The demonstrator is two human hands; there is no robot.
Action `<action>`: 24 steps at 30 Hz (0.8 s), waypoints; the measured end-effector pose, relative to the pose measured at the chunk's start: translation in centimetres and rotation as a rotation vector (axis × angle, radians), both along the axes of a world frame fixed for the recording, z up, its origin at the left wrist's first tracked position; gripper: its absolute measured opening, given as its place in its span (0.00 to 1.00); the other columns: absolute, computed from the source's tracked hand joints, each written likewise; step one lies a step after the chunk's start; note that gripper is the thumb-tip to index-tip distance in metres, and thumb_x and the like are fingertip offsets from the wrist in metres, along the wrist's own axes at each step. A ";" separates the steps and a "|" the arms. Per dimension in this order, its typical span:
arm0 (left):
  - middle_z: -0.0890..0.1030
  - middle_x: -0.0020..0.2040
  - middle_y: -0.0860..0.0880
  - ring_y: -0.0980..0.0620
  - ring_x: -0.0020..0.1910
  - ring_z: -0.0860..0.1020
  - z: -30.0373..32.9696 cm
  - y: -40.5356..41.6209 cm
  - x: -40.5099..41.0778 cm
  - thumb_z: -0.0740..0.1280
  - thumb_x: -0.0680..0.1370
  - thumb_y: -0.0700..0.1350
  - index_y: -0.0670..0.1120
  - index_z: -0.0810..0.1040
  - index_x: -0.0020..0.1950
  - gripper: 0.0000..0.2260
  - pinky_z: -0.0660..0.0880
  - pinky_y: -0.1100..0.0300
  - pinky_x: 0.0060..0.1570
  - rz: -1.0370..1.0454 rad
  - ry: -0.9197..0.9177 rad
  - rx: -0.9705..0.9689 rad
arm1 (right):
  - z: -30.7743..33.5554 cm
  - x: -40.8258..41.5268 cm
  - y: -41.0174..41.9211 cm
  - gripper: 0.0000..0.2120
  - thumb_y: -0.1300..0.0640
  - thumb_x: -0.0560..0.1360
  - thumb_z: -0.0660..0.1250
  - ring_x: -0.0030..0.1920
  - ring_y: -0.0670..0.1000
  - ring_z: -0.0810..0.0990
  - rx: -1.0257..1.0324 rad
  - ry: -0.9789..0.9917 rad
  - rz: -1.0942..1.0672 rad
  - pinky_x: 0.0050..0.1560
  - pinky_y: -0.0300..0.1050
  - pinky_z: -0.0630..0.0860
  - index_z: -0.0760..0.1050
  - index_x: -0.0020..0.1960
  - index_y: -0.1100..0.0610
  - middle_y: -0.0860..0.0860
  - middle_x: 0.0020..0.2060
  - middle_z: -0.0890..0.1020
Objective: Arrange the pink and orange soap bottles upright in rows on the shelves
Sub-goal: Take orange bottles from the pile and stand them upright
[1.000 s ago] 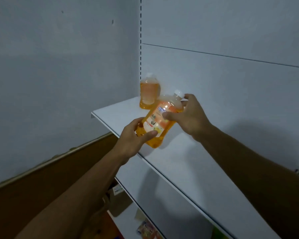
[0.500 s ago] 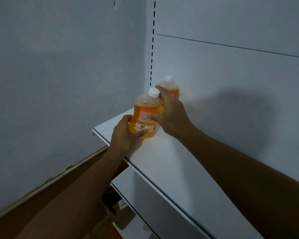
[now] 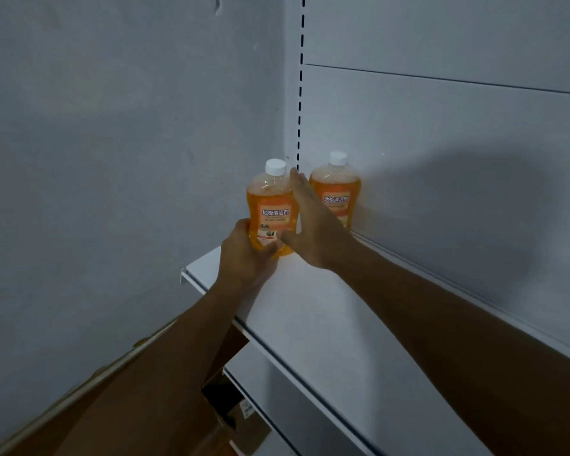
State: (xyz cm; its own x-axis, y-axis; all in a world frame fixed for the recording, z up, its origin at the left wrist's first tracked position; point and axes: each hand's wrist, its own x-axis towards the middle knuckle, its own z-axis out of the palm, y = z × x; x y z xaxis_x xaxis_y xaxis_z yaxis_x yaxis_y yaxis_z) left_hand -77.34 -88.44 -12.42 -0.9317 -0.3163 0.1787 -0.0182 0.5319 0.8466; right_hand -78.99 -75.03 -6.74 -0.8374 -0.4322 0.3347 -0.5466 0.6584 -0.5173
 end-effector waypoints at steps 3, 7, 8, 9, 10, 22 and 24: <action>0.79 0.61 0.47 0.47 0.58 0.79 -0.1 0.3 0.4 0.72 0.74 0.52 0.45 0.71 0.66 0.24 0.71 0.59 0.50 -0.007 -0.033 -0.004 | 0.0 0.1 0.6 0.44 0.58 0.75 0.70 0.76 0.55 0.56 -0.014 -0.004 -0.026 0.72 0.53 0.60 0.42 0.79 0.56 0.53 0.78 0.53; 0.78 0.60 0.45 0.47 0.55 0.77 -0.3 1.2 2.5 0.72 0.74 0.50 0.46 0.70 0.60 0.19 0.71 0.57 0.48 0.070 -0.038 -0.090 | 0.0 1.2 2.4 0.42 0.55 0.75 0.71 0.76 0.55 0.57 -0.040 -0.019 -0.043 0.73 0.57 0.62 0.48 0.79 0.58 0.54 0.76 0.59; 0.76 0.61 0.44 0.47 0.58 0.75 -0.4 1.6 3.3 0.72 0.74 0.50 0.46 0.70 0.62 0.21 0.72 0.55 0.52 0.099 -0.010 -0.136 | 0.0 1.6 3.0 0.41 0.54 0.75 0.71 0.75 0.56 0.60 -0.037 -0.011 -0.050 0.71 0.59 0.64 0.50 0.78 0.58 0.55 0.75 0.61; 0.74 0.64 0.44 0.45 0.62 0.73 -0.5 2.1 4.2 0.72 0.74 0.50 0.46 0.69 0.66 0.24 0.71 0.52 0.57 0.126 0.007 -0.194 | 0.2 2.2 3.8 0.40 0.52 0.74 0.70 0.74 0.58 0.62 -0.031 -0.007 -0.055 0.69 0.61 0.67 0.52 0.78 0.58 0.56 0.74 0.63; 0.72 0.66 0.44 0.45 0.65 0.70 -0.6 2.7 5.1 0.71 0.74 0.51 0.46 0.68 0.68 0.26 0.69 0.50 0.61 0.148 0.022 -0.254 | 0.2 2.6 4.5 0.39 0.50 0.74 0.70 0.73 0.59 0.64 -0.013 -0.004 -0.061 0.68 0.62 0.68 0.54 0.77 0.59 0.57 0.73 0.64; 0.68 0.74 0.50 0.48 0.71 0.67 2.8 22.6 15.3 0.61 0.76 0.63 0.50 0.64 0.74 0.30 0.63 0.52 0.70 -0.379 0.073 -0.457 | 5.0 17.0 25.2 0.35 0.41 0.79 0.60 0.77 0.54 0.53 0.209 0.000 -0.353 0.75 0.56 0.57 0.52 0.78 0.54 0.52 0.78 0.55; 0.69 0.73 0.49 0.48 0.70 0.69 3.4 27.6 17.1 0.60 0.75 0.63 0.49 0.65 0.74 0.31 0.64 0.51 0.69 -0.464 0.112 -0.462 | 5.9 20.1 30.0 0.35 0.40 0.79 0.60 0.77 0.54 0.54 0.220 0.007 -0.438 0.74 0.56 0.58 0.52 0.78 0.54 0.52 0.78 0.56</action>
